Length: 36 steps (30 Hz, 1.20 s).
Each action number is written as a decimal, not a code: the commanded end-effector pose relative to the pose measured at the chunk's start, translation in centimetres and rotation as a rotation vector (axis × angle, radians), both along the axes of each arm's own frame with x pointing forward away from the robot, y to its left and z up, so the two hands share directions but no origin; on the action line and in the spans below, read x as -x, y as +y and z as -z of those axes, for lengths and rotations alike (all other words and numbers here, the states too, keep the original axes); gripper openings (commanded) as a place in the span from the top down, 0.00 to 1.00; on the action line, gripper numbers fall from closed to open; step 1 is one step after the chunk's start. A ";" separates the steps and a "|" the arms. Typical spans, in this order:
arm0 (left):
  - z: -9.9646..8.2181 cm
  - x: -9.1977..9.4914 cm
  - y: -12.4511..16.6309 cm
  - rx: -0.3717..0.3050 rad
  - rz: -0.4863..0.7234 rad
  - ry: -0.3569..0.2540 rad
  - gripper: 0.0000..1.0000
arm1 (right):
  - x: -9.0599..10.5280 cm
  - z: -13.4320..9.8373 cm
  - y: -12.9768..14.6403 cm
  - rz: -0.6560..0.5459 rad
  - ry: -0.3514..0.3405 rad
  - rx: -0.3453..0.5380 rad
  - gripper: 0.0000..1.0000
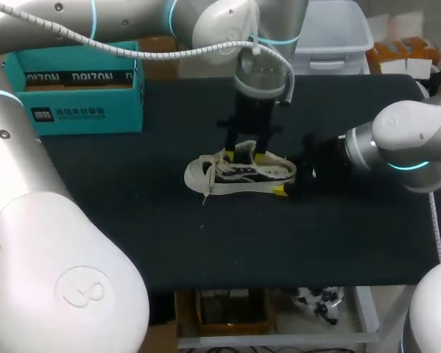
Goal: Open the shoe tongue, take the insole out of the shoe, put the insole back into the shoe, and pack the shoe into the shoebox
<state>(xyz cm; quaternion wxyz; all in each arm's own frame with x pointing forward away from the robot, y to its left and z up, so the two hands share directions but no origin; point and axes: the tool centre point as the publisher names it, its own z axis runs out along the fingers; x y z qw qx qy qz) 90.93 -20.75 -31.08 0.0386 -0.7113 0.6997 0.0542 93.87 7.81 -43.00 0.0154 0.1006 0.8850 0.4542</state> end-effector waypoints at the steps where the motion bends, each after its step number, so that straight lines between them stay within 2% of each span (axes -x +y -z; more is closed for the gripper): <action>1: 0.2 -0.5 -0.1 -0.007 -0.004 0.005 1.00 | 0.0 0.5 0.1 -0.002 0.001 -0.002 1.00; 6: 0.4 -0.3 0.5 -0.006 -0.007 -0.005 1.00 | 0.0 0.5 0.1 -0.002 0.001 -0.002 1.00; 12: 0.1 0.4 2.1 0.054 -0.001 -0.031 1.00 | 0.0 0.5 0.1 -0.002 0.001 -0.002 1.00; 16: -0.4 1.0 4.2 0.144 -0.007 -0.046 1.00 | 0.0 0.5 0.1 -0.002 0.001 -0.002 1.00; 21: -0.6 0.8 7.1 0.272 -0.005 -0.050 1.00 | 0.0 0.5 0.1 -0.002 0.001 -0.002 1.00; 27: 0.4 -0.6 8.7 0.368 0.010 -0.018 1.00 | 0.0 0.5 0.1 -0.002 0.001 -0.002 1.00; 28: 0.7 -1.0 8.9 0.394 0.023 0.006 1.00 | 0.0 0.5 0.1 -0.002 0.001 -0.002 1.00; 31: 1.3 -1.8 9.1 0.429 0.038 0.032 1.00 | 0.0 0.5 0.1 -0.002 0.001 -0.002 1.00; 36: 1.7 -2.3 9.2 0.448 0.055 0.053 1.00 | 0.0 0.5 0.1 -0.002 0.001 -0.002 1.00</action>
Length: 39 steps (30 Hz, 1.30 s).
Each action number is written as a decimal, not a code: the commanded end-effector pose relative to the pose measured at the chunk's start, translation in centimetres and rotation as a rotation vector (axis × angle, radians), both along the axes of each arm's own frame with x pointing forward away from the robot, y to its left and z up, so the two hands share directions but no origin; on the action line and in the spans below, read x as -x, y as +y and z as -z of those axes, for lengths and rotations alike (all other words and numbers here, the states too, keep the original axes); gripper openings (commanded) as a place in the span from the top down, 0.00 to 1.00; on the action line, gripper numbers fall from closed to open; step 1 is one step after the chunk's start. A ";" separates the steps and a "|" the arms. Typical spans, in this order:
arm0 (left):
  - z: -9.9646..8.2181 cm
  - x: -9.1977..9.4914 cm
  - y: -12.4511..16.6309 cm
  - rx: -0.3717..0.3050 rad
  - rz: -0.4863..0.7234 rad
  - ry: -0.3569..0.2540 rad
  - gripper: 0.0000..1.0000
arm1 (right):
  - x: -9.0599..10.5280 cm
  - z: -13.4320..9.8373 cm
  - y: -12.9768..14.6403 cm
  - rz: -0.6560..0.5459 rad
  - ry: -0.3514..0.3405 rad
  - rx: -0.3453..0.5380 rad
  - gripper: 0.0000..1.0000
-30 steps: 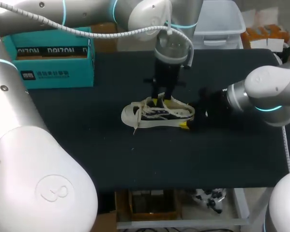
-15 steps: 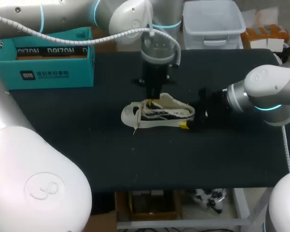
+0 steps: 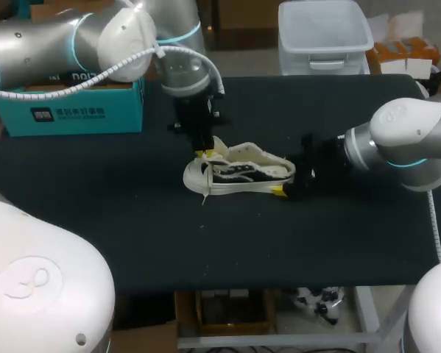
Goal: Open the shoe tongue, take the insole out of the shoe, put the insole back into the shoe, and pack the shoe into the shoebox
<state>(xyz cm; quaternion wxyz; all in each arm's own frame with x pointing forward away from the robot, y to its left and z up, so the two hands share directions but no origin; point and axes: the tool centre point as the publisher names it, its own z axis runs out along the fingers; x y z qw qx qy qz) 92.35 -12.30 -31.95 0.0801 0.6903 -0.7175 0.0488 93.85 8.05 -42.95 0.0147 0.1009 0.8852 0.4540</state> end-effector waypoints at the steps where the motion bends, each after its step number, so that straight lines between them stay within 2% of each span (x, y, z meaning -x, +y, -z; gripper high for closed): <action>1: 0.9 -1.0 0.8 0.140 0.013 0.035 1.00 | 0.0 0.5 -0.1 -0.002 0.000 -0.003 1.00; 7: 1.1 -1.4 0.7 0.164 0.049 0.047 1.00 | 0.0 0.5 -0.1 -0.002 0.000 -0.003 1.00; 10: 0.8 -1.0 0.7 0.175 0.069 0.045 0.87 | 0.0 0.5 -0.1 -0.002 0.000 -0.003 1.00; 13: 0.5 -0.7 0.8 0.186 0.090 0.041 0.85 | 0.0 0.5 -0.1 -0.002 0.000 -0.003 1.00; 16: 0.0 -0.1 1.0 0.192 0.111 0.027 0.76 | 0.0 0.5 -0.1 -0.002 0.000 -0.003 1.00; 20: -1.7 0.8 1.2 0.198 0.154 -0.019 0.71 | 0.0 0.5 -0.1 -0.002 0.000 -0.003 1.00; 24: -5.2 2.1 1.0 0.212 0.243 -0.089 0.66 | 0.0 0.5 -0.1 -0.002 0.000 -0.003 1.00; 25: -6.0 2.3 0.7 0.217 0.277 -0.106 0.66 | 0.0 0.5 -0.1 -0.002 0.000 -0.003 1.00; 26: -6.9 2.5 0.3 0.221 0.319 -0.115 0.72 | 0.0 0.5 -0.1 -0.002 0.000 -0.003 1.00; 28: -8.3 2.7 -0.5 0.213 0.375 -0.147 0.98 | 0.0 0.5 -0.1 -0.002 0.000 -0.003 1.00; 31: -10.1 3.2 -1.7 0.194 0.533 -0.184 1.00 | 0.0 0.5 -0.1 -0.002 0.000 -0.003 1.00; 35: -11.5 3.8 -2.8 0.165 0.773 -0.211 1.00 | 0.0 0.5 -0.1 -0.002 0.000 -0.003 1.00; 36: -11.9 3.7 -3.1 0.169 0.865 -0.192 1.00 | 0.0 0.5 -0.1 -0.002 0.000 -0.003 1.00; 37: -12.1 3.9 -3.4 0.155 1.032 -0.177 1.00 | 0.0 0.5 -0.1 -0.002 0.000 -0.003 1.00; 38: -12.2 3.9 -3.6 0.125 1.128 -0.160 1.00 | 0.0 0.5 -0.1 -0.002 0.000 -0.003 1.00; 39: -12.1 3.9 -4.0 0.046 1.294 -0.119 1.00 | 0.0 0.5 -0.1 -0.002 0.000 -0.003 1.00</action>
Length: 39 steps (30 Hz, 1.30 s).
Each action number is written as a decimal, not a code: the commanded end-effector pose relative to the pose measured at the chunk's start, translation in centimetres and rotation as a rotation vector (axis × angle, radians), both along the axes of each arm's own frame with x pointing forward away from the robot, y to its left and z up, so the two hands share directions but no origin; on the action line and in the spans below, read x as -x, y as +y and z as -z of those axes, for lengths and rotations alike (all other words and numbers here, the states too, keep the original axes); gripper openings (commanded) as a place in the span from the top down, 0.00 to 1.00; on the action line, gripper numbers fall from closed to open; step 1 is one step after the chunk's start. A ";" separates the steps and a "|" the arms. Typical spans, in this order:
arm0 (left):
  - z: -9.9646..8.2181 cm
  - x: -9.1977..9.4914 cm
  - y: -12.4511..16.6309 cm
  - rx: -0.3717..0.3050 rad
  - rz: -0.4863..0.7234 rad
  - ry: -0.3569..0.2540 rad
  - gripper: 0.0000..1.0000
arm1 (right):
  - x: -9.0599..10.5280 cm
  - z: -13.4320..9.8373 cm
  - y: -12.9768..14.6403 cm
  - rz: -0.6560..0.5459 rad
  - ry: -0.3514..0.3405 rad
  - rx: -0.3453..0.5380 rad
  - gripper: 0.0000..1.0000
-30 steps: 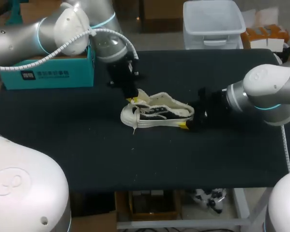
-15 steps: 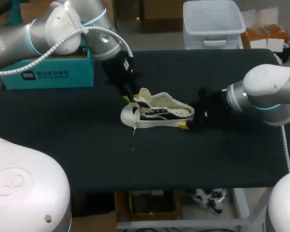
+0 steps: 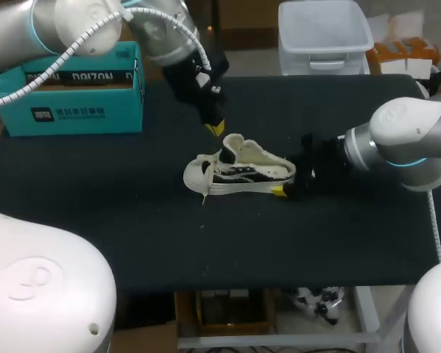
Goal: Open the shoe tongue, take the insole out of the shoe, put the insole back into the shoe, and pack the shoe into the shoebox
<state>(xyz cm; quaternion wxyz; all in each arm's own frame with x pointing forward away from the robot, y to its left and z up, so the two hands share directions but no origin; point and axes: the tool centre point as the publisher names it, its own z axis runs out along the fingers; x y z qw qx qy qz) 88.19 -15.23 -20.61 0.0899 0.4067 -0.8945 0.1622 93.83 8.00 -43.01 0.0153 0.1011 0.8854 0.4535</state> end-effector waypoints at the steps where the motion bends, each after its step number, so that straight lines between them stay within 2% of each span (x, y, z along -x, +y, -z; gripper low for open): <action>1: -0.4 -0.1 -1.0 -0.263 0.622 -0.134 1.00 | 0.0 0.5 -0.1 -0.003 0.001 -0.004 1.00; 13: -0.4 -0.1 -1.0 -0.263 0.622 -0.134 1.00 | 0.0 0.5 -0.1 -0.003 0.001 -0.004 1.00; 14: 0.0 -0.4 -1.4 -0.249 0.663 -0.125 1.00 | 0.0 0.5 -0.1 -0.003 0.001 -0.004 1.00; 16: 1.0 -0.9 -2.3 -0.268 0.661 -0.139 1.00 | 0.0 0.5 -0.1 -0.003 0.001 -0.004 1.00; 21: 3.3 -1.7 -3.5 -0.217 0.723 -0.139 1.00 | 0.0 0.5 -0.1 -0.003 0.001 -0.004 1.00; 28: 6.7 -3.3 -4.7 -0.204 0.767 -0.140 1.00 | 0.0 0.5 -0.1 -0.003 0.001 -0.004 1.00; 32: 8.2 -4.3 -5.1 -0.160 0.808 -0.153 1.00 | 0.0 0.5 -0.1 -0.003 0.001 -0.004 1.00; 39: 10.8 -5.1 -5.5 -0.172 0.841 -0.149 1.00 | 0.0 0.5 -0.1 -0.003 0.001 -0.004 1.00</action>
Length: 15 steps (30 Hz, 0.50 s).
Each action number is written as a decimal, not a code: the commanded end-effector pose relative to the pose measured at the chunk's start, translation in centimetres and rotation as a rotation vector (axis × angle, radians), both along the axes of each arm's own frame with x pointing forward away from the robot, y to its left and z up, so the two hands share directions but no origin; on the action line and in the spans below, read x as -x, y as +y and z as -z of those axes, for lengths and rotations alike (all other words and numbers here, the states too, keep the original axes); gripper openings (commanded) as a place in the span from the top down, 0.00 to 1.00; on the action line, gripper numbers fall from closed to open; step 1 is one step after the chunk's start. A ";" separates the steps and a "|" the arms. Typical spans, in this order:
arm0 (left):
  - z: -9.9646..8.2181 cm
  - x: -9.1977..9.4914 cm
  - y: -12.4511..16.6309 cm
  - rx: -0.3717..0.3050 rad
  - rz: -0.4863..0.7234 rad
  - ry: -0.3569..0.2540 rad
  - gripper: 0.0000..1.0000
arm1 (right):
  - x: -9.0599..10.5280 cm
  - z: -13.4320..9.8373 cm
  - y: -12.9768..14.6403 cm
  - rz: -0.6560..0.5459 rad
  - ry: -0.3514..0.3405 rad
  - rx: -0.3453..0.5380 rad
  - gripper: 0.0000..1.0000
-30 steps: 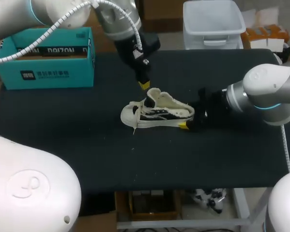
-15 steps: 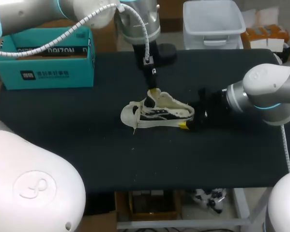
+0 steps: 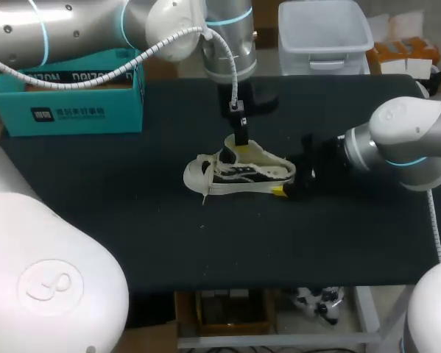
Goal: Open the shoe tongue, take the insole out of the shoe, put the insole back into the shoe, and pack the shoe into the shoebox
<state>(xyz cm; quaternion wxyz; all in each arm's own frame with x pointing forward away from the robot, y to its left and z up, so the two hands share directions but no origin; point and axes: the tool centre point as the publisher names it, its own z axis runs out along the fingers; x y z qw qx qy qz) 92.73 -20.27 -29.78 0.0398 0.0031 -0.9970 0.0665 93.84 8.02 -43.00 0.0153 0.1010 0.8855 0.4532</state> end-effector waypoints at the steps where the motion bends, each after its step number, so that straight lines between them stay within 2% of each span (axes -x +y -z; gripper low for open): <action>1: 2.0 -0.7 -0.3 0.000 0.019 0.029 1.00 | 0.0 0.5 -0.1 -0.003 0.001 -0.005 1.00; 15: 7.3 0.1 -0.3 -0.025 0.055 0.038 1.00 | 0.0 0.5 -0.1 -0.003 0.001 -0.005 1.00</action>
